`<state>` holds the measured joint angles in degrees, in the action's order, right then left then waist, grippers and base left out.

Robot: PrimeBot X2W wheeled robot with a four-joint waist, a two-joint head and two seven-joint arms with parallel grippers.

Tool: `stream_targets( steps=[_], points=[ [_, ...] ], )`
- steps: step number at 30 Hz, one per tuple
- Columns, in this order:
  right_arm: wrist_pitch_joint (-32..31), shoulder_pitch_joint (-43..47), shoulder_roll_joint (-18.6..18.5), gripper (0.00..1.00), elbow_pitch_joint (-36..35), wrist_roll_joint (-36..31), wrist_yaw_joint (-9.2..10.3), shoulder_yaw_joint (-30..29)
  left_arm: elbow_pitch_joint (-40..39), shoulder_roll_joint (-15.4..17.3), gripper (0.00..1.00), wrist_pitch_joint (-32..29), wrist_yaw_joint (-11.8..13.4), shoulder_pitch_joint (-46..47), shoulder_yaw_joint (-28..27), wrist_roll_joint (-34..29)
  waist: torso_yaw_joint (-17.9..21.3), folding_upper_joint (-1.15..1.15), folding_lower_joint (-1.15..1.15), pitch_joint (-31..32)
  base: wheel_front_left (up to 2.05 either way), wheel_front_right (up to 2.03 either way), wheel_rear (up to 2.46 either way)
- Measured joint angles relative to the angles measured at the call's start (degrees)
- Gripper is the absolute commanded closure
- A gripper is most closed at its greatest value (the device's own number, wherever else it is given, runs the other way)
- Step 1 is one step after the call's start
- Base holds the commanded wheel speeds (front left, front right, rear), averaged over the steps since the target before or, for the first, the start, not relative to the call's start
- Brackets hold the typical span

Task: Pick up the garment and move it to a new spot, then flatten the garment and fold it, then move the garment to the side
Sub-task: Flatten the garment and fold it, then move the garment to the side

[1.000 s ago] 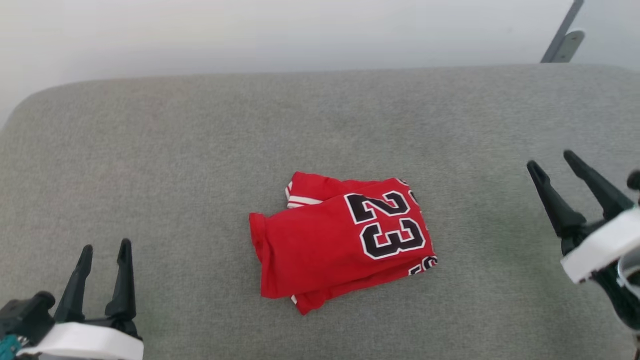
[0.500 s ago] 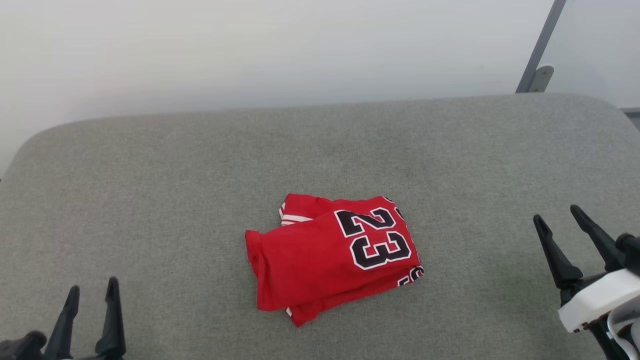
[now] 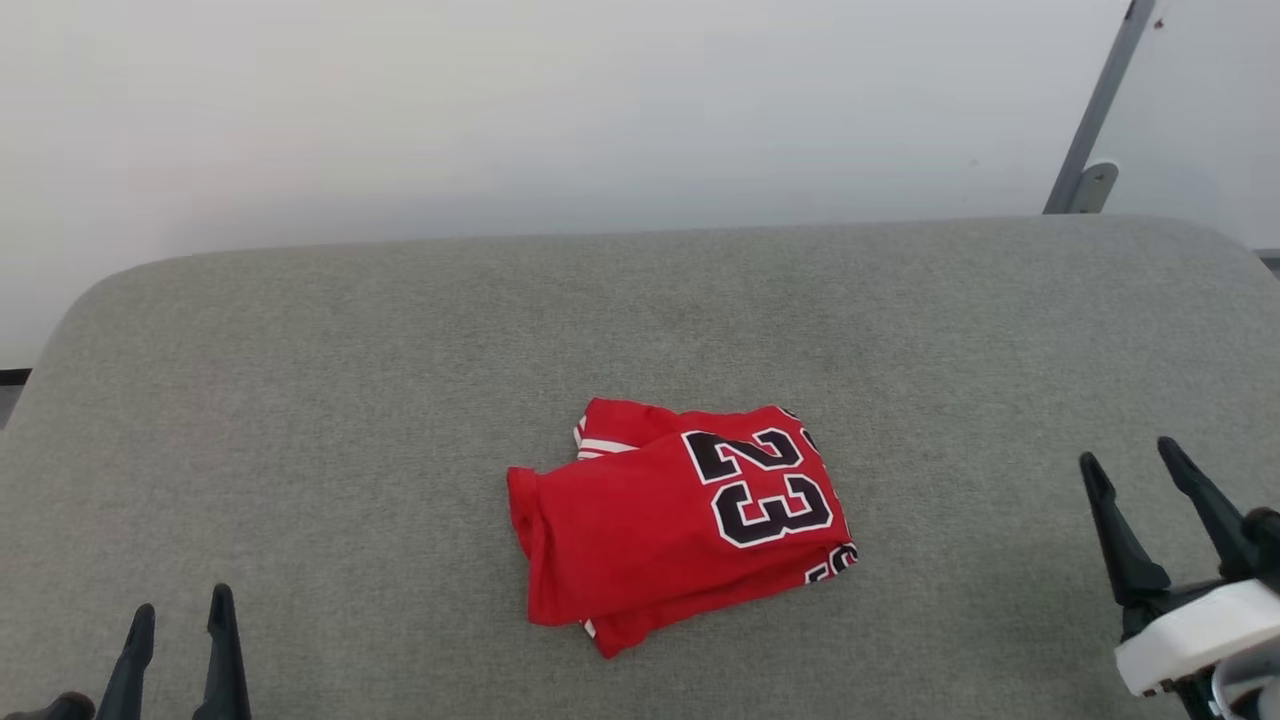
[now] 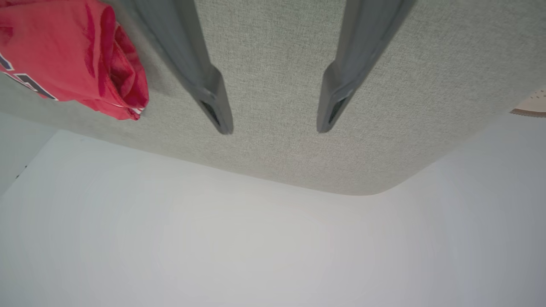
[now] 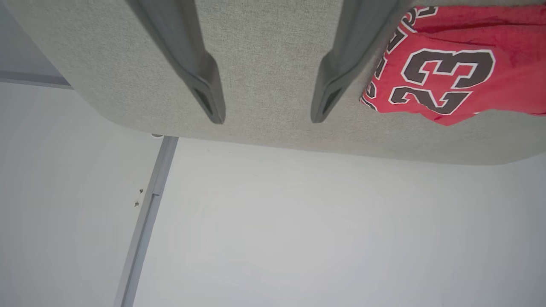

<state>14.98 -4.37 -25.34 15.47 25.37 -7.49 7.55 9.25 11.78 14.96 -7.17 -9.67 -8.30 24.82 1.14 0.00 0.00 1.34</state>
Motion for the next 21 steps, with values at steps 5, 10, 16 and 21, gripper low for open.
stream_targets(
  steps=[5, 10, 16, 21],
  points=[
    [0.0, 1.8, 1.9, 0.0, -0.8, -2.1, 0.0, -1.9, -0.5, -0.7, 0.0, 0.0, -0.1, 0.1, 0.0, -0.6, -0.7, 0.0, 0.0, 0.4, 0.0, 0.0, 0.0],
    [0.0, 2.7, 3.4, 0.0, -1.7, -3.5, 0.0, -3.0, -1.3, -1.0, 0.0, 0.0, -0.1, 0.3, 0.3, -1.0, -0.9, 0.0, 0.0, 0.7, 0.0, 0.0, 0.0],
    [0.0, 3.0, 4.4, 0.0, -2.0, -4.4, 0.0, -4.2, -1.7, -1.6, 0.0, 0.0, -0.1, 0.6, 0.5, -1.4, -0.8, 0.0, 0.0, 0.9, 0.0, 0.0, 0.0],
    [0.0, 4.0, 5.1, 0.0, -2.2, -5.0, 0.0, -4.9, -1.8, -1.9, 0.0, 0.0, -0.1, 0.6, 0.6, -1.6, -0.8, 0.0, 0.0, 1.0, 0.0, 0.0, 0.0]
  ],
)
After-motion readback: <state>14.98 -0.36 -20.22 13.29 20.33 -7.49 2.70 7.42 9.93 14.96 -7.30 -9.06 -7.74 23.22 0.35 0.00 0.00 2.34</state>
